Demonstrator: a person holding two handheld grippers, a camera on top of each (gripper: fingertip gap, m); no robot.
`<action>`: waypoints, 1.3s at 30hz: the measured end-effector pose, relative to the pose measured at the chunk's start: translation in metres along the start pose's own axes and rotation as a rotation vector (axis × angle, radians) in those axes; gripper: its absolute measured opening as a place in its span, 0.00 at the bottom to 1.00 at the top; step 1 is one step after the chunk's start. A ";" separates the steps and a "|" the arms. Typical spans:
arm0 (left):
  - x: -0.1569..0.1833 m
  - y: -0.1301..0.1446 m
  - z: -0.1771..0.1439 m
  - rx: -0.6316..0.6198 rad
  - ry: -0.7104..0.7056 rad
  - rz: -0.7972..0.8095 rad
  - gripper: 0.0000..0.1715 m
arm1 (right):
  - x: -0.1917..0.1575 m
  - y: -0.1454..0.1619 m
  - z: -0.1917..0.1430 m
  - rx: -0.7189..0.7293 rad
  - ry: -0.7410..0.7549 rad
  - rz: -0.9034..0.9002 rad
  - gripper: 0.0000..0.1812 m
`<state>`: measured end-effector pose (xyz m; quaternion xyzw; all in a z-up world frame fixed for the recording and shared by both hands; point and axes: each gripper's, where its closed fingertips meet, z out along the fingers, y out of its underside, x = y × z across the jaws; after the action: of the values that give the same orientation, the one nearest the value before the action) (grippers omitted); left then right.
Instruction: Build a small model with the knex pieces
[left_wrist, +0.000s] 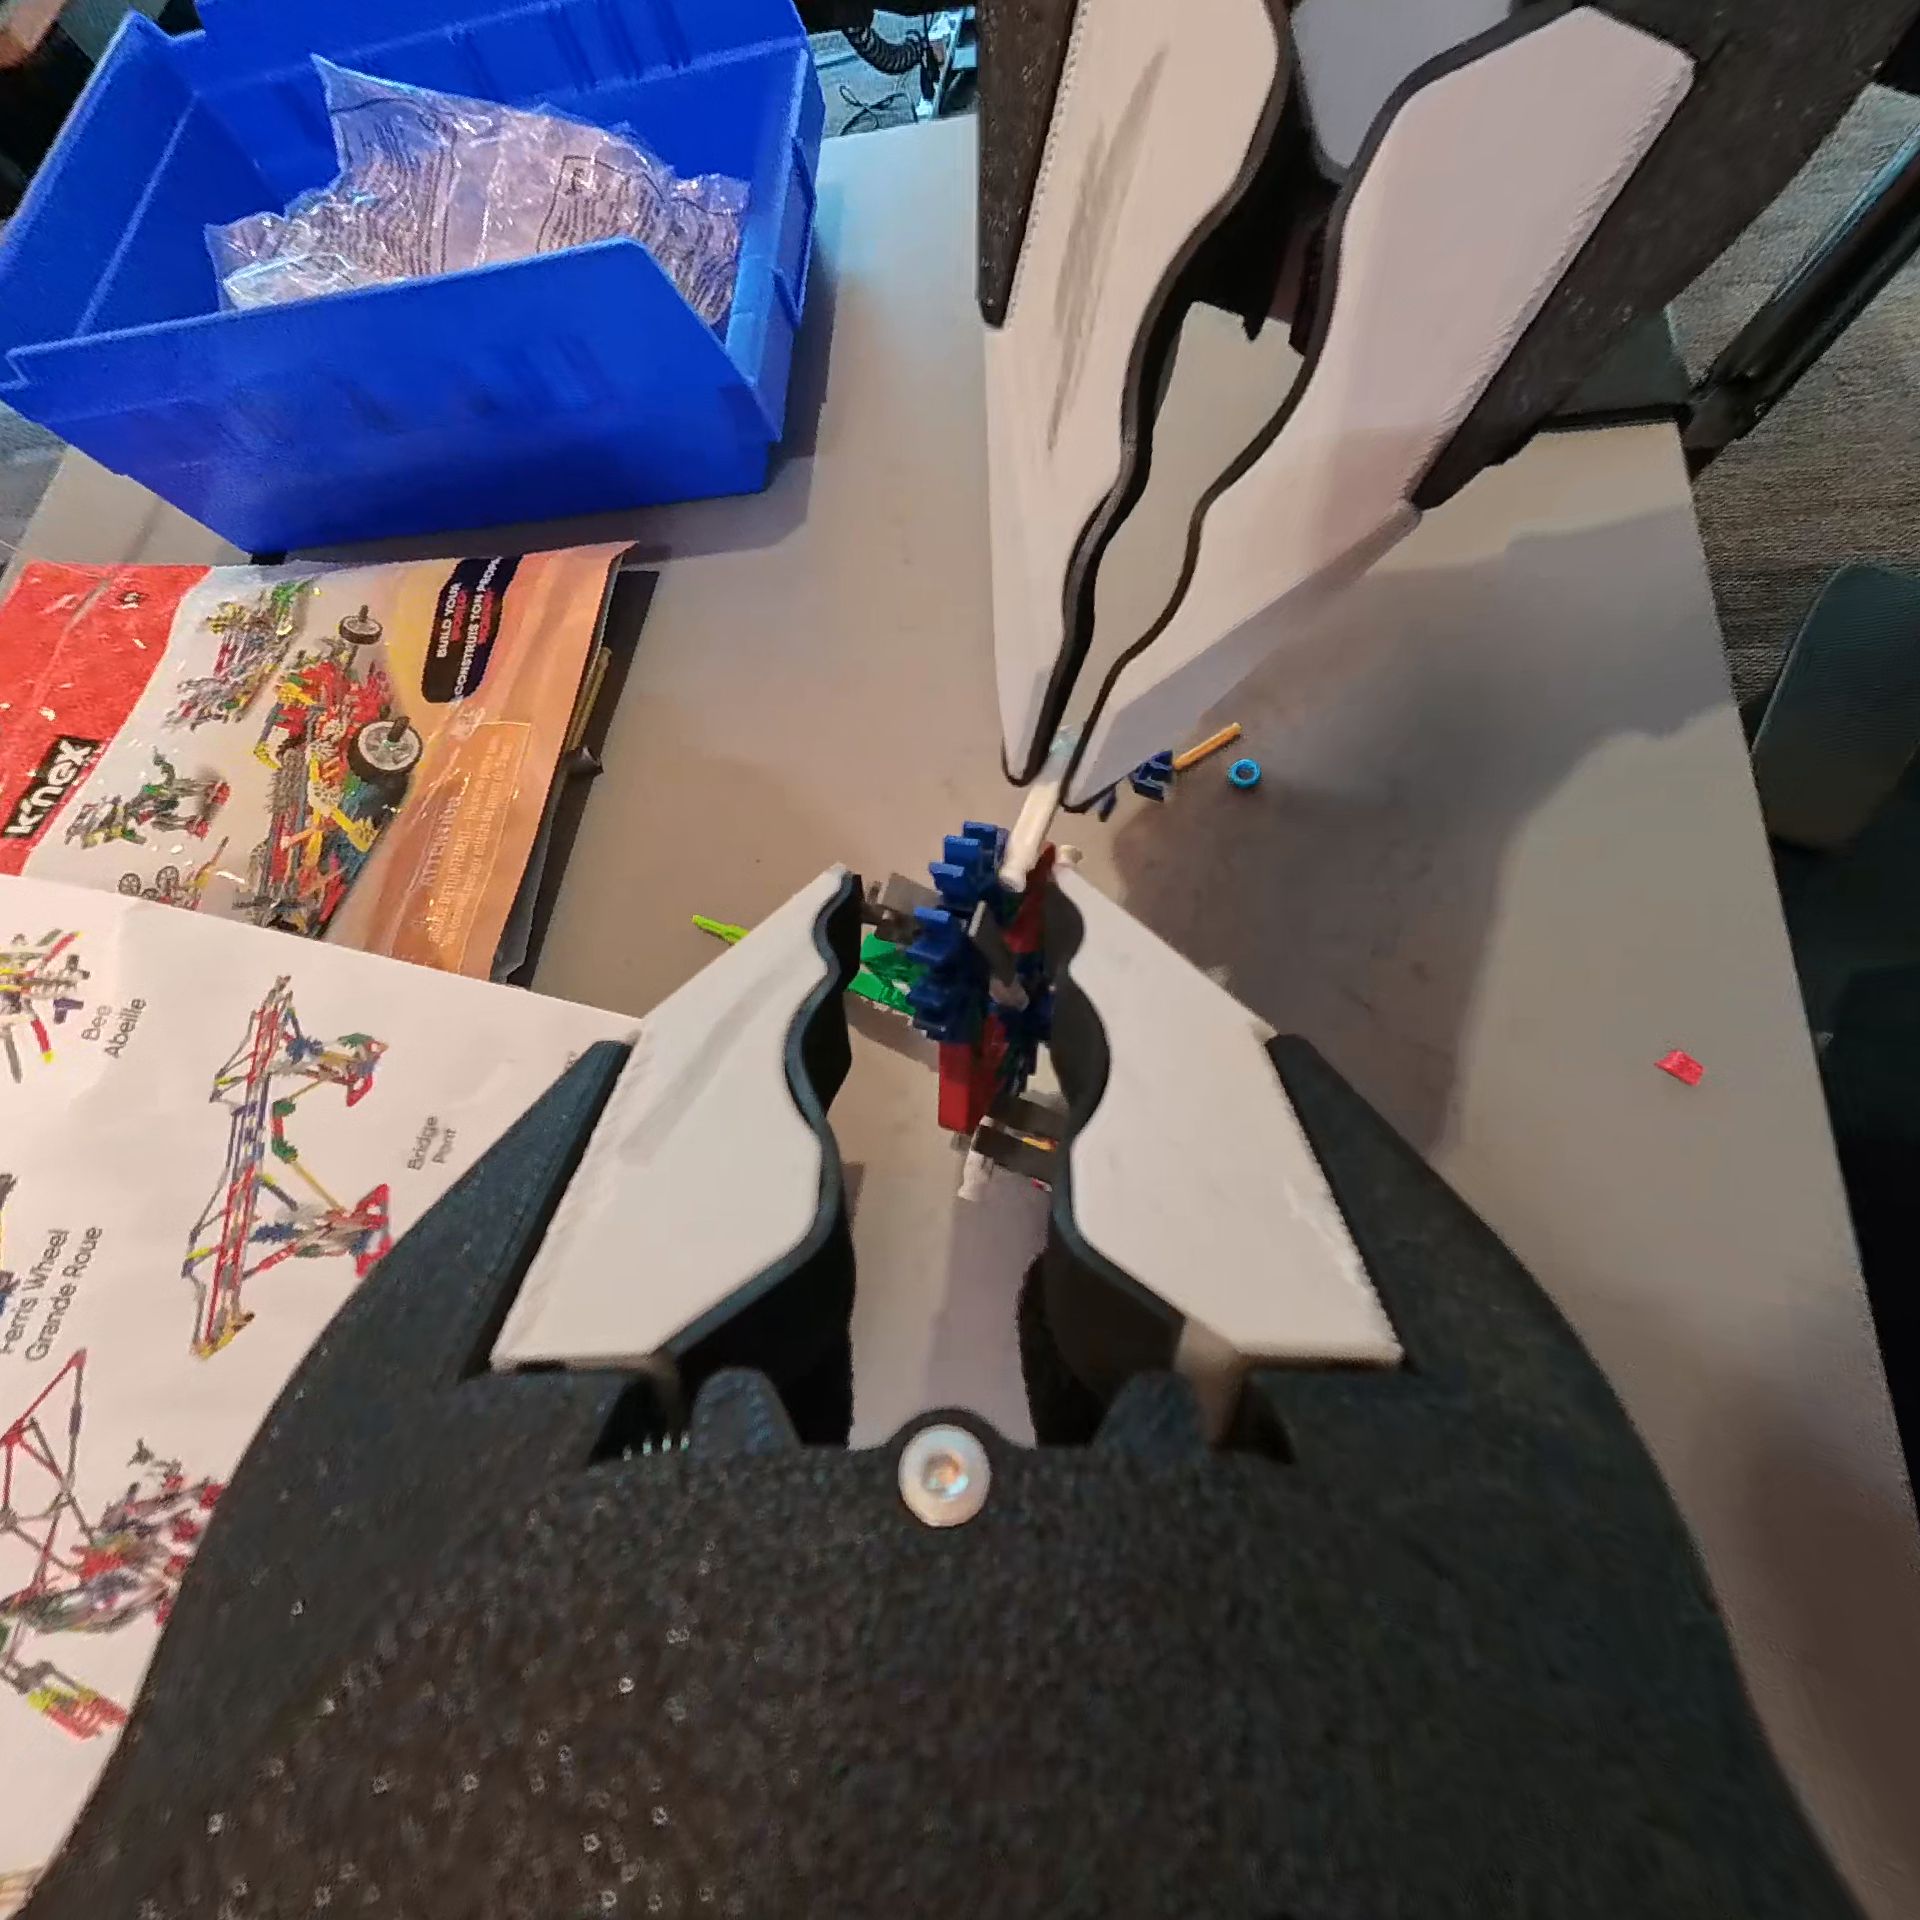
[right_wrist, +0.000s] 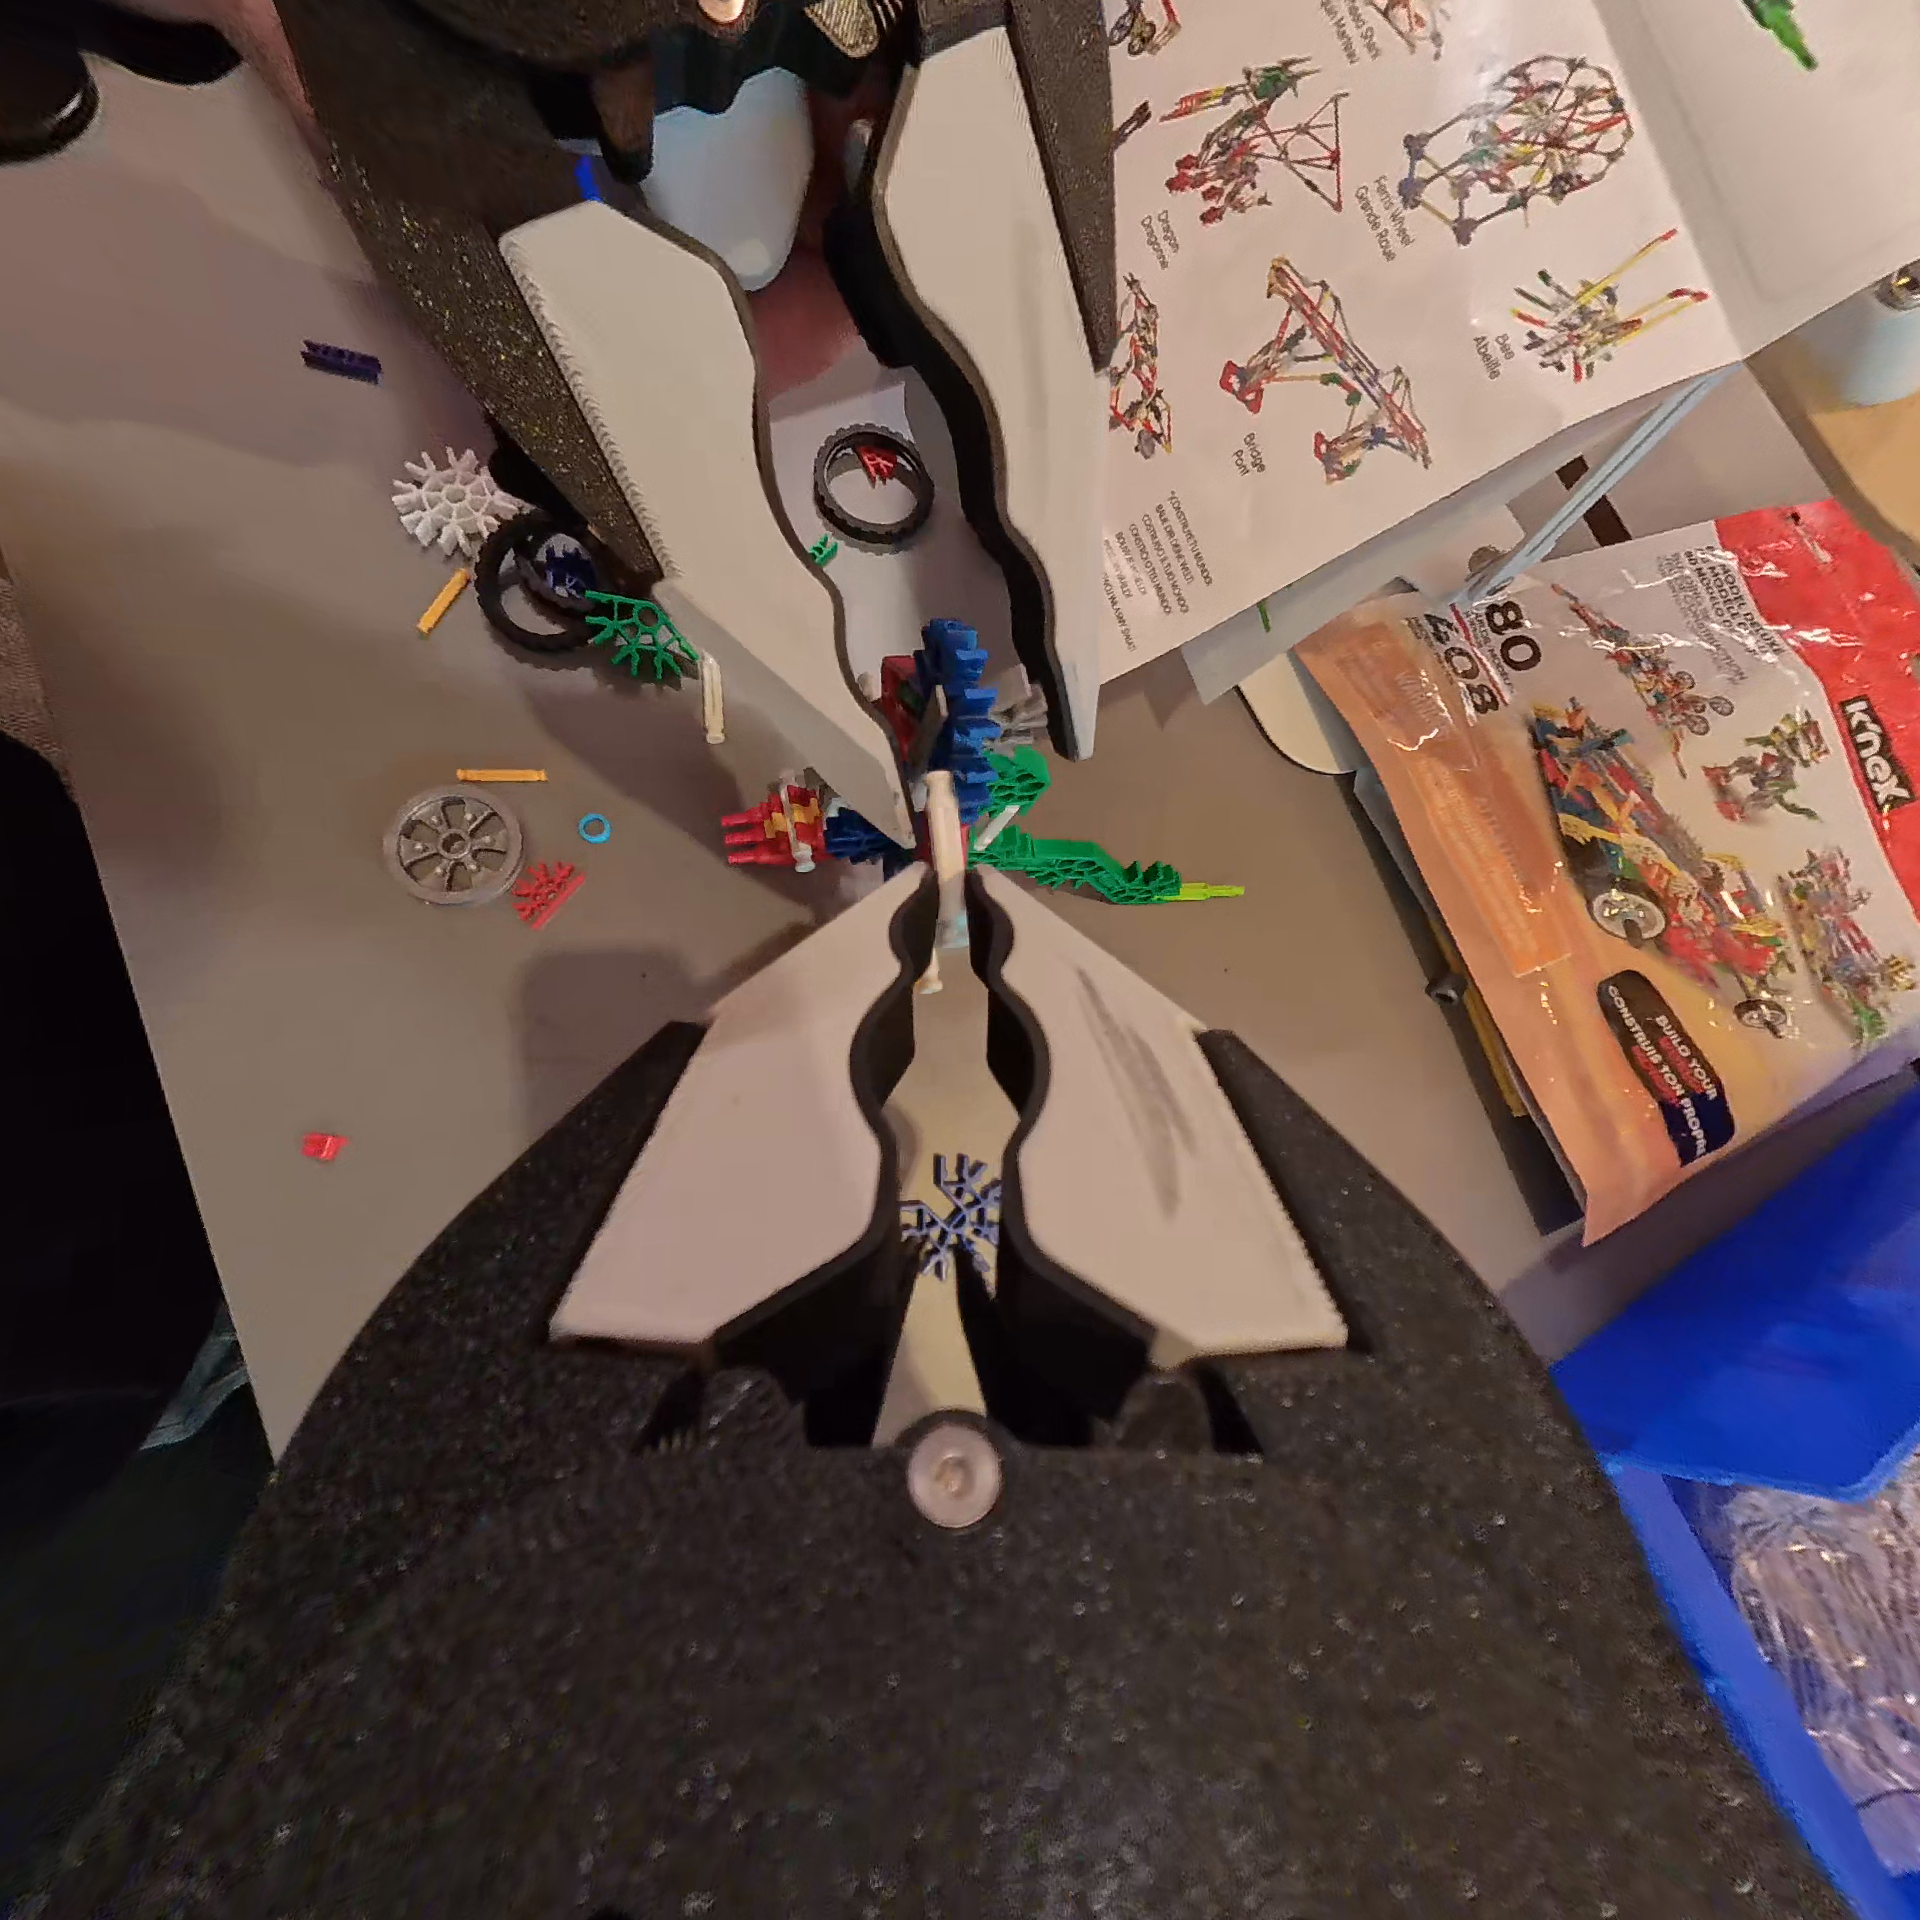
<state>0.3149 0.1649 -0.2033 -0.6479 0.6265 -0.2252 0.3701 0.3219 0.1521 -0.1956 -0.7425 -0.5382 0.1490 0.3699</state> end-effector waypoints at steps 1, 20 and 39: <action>-0.002 0.000 0.000 -0.001 -0.003 0.000 0.17 | 0.001 0.000 0.000 -0.005 -0.001 -0.002 0.03; -0.002 -0.008 0.003 -0.014 0.075 0.066 0.16 | 0.007 0.003 -0.003 -0.055 -0.050 -0.080 0.03; -0.006 -0.014 0.004 -0.070 0.009 0.148 0.18 | 0.014 0.001 0.001 -0.043 -0.021 -0.061 0.03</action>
<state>0.3261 0.1706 -0.1942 -0.6114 0.6819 -0.1780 0.3599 0.3275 0.1648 -0.1944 -0.7319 -0.5676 0.1341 0.3525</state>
